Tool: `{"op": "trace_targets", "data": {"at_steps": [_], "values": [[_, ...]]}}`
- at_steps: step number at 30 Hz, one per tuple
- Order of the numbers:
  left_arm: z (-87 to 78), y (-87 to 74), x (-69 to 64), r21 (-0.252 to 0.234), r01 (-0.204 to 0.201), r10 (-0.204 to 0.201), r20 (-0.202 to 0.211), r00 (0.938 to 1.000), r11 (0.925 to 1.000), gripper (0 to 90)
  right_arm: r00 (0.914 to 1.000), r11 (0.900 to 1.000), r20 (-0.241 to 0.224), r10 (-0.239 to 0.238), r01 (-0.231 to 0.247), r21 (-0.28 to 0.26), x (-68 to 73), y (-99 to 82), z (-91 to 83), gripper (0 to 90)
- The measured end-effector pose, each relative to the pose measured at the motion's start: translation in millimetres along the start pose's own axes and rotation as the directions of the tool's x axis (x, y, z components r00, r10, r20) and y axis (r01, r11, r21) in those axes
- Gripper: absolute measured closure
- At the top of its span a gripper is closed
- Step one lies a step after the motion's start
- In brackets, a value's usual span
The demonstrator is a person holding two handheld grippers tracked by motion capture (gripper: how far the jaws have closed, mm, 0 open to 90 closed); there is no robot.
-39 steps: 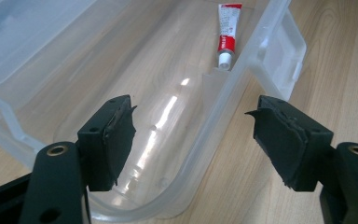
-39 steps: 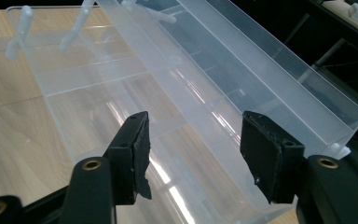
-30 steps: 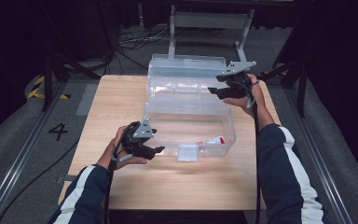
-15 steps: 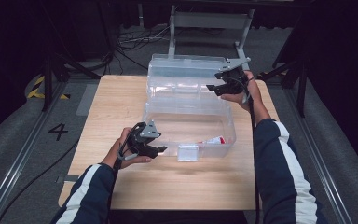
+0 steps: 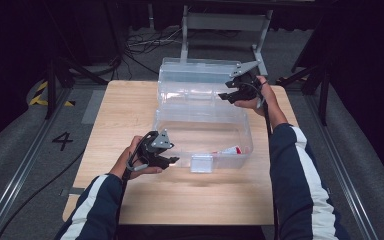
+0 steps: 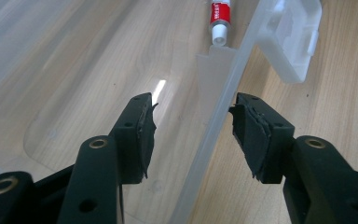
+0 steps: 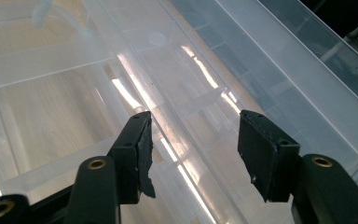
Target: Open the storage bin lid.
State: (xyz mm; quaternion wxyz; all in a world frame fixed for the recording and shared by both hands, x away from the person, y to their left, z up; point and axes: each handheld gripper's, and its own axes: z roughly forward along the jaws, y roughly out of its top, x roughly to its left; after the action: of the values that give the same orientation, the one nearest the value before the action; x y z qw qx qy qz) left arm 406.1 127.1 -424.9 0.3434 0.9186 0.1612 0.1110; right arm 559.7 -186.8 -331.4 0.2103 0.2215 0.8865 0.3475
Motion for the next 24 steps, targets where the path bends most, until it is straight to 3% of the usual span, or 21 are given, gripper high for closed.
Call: {"op": "trace_targets", "data": {"at_steps": [4, 10, 15, 19, 22, 24], "values": [[0.0, 0.1, 0.0, 0.003, -0.002, 0.002, -0.001, 1.0, 1.0, 49.0, 1.0, 1.0, -0.009, -0.002, 0.001, -0.005, -0.3, -0.3, 0.3, 50.2], [0.0, 1.0, -0.4, 0.003, 0.0, 0.0, -0.006, 1.0, 1.0, 49.1, 0.9989, 0.9998, -0.046, 0.001, -0.002, -0.019, -1.6, -1.0, -3.5, 63.3], [0.0, 3.8, -1.2, -0.001, -0.014, 0.014, -0.009, 0.9999, 0.9999, 52.7, 0.9984, 0.9995, -0.046, -0.033, 0.033, -0.003, -1.1, 0.0, -5.8, 66.5], [0.9, 7.3, -2.8, -0.006, -0.033, 0.033, 0.004, 0.9994, 0.9994, 59.6, 0.9973, 0.9982, -0.052, -0.052, 0.054, 0.028, -0.5, 4.6, -6.4, 70.3], [4.2, 9.2, -5.4, 0.021, -0.065, 0.064, 0.026, 0.9976, 0.9977, 68.1, 0.9959, 0.9965, -0.066, -0.061, 0.065, 0.053, -1.3, 7.9, -7.6, 72.9], [5.1, 9.9, -6.8, 0.031, -0.078, 0.078, 0.019, 0.9968, 0.9965, 71.6, 0.9948, 0.9955, -0.076, -0.068, 0.073, 0.06, -1.9, 9.0, -8.2, 73.8]]}}
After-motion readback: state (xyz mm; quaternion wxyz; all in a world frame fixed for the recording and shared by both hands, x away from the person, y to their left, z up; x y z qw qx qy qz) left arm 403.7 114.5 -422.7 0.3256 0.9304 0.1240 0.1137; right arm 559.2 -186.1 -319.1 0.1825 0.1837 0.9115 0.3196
